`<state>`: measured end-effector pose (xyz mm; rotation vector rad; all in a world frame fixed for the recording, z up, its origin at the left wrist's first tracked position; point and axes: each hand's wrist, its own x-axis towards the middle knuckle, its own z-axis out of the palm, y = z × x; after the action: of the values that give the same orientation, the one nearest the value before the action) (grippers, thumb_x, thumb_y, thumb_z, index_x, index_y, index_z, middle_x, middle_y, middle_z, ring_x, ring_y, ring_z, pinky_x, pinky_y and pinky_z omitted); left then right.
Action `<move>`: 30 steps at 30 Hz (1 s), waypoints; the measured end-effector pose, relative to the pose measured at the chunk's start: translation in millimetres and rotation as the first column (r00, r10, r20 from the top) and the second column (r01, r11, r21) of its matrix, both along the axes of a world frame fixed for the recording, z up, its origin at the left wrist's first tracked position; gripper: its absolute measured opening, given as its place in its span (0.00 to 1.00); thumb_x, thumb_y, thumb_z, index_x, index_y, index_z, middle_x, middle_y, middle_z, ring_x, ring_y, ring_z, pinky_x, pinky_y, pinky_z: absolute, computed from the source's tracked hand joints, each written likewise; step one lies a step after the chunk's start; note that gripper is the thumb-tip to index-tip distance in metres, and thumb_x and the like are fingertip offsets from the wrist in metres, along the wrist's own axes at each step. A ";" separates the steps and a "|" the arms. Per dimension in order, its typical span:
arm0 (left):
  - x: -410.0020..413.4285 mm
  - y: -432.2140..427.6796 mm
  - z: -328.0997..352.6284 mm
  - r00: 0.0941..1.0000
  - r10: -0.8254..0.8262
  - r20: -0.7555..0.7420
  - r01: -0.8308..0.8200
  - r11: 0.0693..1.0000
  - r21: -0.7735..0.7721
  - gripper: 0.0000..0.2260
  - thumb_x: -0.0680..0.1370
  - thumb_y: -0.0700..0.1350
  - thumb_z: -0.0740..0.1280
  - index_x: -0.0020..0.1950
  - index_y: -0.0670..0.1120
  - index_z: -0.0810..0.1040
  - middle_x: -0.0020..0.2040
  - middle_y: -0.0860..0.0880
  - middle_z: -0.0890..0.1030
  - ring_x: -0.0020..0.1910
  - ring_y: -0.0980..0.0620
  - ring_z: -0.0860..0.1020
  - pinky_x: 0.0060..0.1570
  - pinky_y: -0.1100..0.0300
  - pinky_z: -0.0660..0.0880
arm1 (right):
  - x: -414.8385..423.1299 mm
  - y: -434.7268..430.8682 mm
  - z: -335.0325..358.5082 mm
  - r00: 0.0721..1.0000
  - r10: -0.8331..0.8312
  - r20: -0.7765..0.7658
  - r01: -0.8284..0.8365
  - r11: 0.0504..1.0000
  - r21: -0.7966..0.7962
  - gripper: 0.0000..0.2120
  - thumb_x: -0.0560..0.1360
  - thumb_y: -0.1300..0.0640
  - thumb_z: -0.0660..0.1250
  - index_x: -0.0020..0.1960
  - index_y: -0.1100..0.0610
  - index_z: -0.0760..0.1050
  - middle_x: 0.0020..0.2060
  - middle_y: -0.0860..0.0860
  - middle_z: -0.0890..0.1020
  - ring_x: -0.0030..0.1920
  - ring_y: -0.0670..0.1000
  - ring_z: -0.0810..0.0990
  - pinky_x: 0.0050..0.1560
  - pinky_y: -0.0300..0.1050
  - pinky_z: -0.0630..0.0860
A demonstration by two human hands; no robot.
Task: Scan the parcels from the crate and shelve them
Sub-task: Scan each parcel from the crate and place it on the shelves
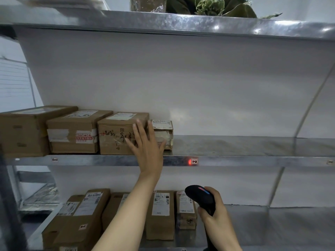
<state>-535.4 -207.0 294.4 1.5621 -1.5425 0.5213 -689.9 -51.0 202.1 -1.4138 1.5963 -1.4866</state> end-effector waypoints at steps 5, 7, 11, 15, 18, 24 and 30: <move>14.3 18.0 -7.7 0.993 -0.115 -0.027 0.115 0.993 0.021 0.38 0.77 0.66 0.51 0.78 0.45 0.43 0.78 0.41 0.44 0.77 0.43 0.43 0.70 0.38 0.41 | 8.4 12.8 8.1 1.000 0.020 -0.016 -0.021 0.999 -0.032 0.25 0.73 0.70 0.65 0.58 0.42 0.68 0.48 0.43 0.78 0.45 0.35 0.77 0.37 0.26 0.72; 22.3 25.3 -10.4 0.991 -0.133 -0.033 0.135 0.989 0.059 0.38 0.76 0.67 0.49 0.77 0.47 0.39 0.78 0.44 0.39 0.77 0.46 0.40 0.70 0.41 0.37 | 13.3 19.3 11.1 0.999 0.025 -0.033 -0.027 0.999 -0.046 0.25 0.73 0.69 0.65 0.57 0.41 0.68 0.48 0.44 0.78 0.44 0.36 0.78 0.37 0.26 0.72; 41.6 42.7 -17.7 0.989 -0.138 -0.044 0.142 0.983 0.115 0.39 0.76 0.68 0.48 0.75 0.48 0.34 0.76 0.47 0.35 0.76 0.49 0.36 0.71 0.43 0.36 | 23.9 33.5 16.5 0.998 0.031 -0.055 -0.036 0.995 -0.089 0.25 0.73 0.70 0.64 0.55 0.41 0.69 0.41 0.45 0.80 0.35 0.39 0.79 0.30 0.28 0.72; 61.6 64.1 -22.7 0.984 -0.153 -0.094 0.163 0.979 0.118 0.40 0.74 0.70 0.47 0.76 0.48 0.36 0.76 0.48 0.34 0.75 0.52 0.36 0.72 0.43 0.38 | 34.9 45.4 17.8 0.995 0.064 -0.077 -0.071 0.993 -0.092 0.25 0.73 0.67 0.64 0.57 0.39 0.68 0.44 0.44 0.80 0.37 0.42 0.78 0.34 0.30 0.71; 77.6 80.7 -28.3 0.988 -0.122 -0.099 0.134 0.982 0.134 0.41 0.74 0.70 0.48 0.75 0.49 0.34 0.75 0.49 0.33 0.75 0.53 0.36 0.73 0.43 0.40 | 43.5 54.9 17.6 0.991 0.105 -0.082 -0.113 0.989 -0.096 0.24 0.74 0.66 0.65 0.61 0.41 0.68 0.49 0.44 0.79 0.45 0.45 0.78 0.42 0.35 0.74; 115.0 112.6 -46.4 0.989 -0.068 -0.129 0.087 0.984 0.152 0.42 0.73 0.71 0.48 0.77 0.48 0.37 0.76 0.49 0.34 0.76 0.52 0.39 0.71 0.43 0.41 | 63.9 68.1 14.8 0.978 0.182 -0.100 -0.192 0.975 -0.108 0.24 0.74 0.66 0.64 0.61 0.41 0.67 0.49 0.40 0.77 0.47 0.40 0.77 0.42 0.29 0.73; 165.9 141.6 -65.7 0.990 0.027 -0.139 0.000 0.981 0.196 0.42 0.75 0.69 0.52 0.78 0.48 0.38 0.79 0.45 0.41 0.77 0.47 0.45 0.72 0.44 0.40 | 95.7 74.9 13.1 0.959 0.264 -0.103 -0.275 0.955 -0.111 0.24 0.74 0.66 0.64 0.64 0.44 0.67 0.50 0.42 0.77 0.46 0.33 0.75 0.38 0.25 0.72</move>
<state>-369.5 -65.4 228.7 1.7204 -1.5114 0.2653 -594.1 23.9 215.2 -1.7119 1.3135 -1.3985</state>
